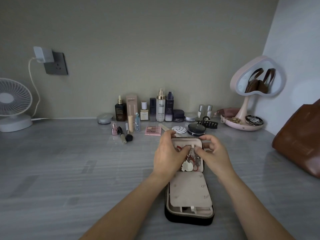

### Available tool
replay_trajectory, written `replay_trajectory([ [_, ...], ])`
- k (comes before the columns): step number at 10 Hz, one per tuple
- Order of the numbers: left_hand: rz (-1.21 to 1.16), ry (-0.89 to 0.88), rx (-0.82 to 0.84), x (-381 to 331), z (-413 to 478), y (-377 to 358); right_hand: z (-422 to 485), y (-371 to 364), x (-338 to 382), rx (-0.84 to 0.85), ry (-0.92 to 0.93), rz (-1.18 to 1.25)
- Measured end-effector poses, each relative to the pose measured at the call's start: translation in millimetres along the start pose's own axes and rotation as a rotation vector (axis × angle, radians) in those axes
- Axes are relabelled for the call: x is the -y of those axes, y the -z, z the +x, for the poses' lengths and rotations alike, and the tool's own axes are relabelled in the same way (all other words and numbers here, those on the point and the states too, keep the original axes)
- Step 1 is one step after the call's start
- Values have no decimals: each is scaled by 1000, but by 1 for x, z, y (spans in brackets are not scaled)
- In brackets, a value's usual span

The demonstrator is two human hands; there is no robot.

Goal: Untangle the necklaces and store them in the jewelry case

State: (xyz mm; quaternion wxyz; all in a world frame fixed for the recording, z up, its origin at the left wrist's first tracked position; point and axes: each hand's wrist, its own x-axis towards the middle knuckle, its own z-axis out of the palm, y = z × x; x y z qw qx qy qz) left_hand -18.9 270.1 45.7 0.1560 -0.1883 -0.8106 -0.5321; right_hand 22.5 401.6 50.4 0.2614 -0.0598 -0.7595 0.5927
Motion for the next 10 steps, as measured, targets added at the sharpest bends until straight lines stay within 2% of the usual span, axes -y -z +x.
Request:
replay_trajectory([
  [1, -29, 21, 22, 0, -3, 1, -2, 0, 1, -17, -13, 61],
  [5, 6, -5, 92, 3, -2, 3, -2, 2, 3, -18, -35, 14],
  [6, -51, 53, 133, 2, 1, 8, -1, 14, 6, 64, -199, 10],
  [7, -160, 118, 169, 3, 7, 13, -3, 23, 2, 251, -310, -51],
  [8, -173, 169, 182, 1, 10, 13, -4, 19, -1, 283, -261, -84],
  [10, 38, 140, 346, 0, 12, 21, -4, 17, -1, 294, -219, -118],
])
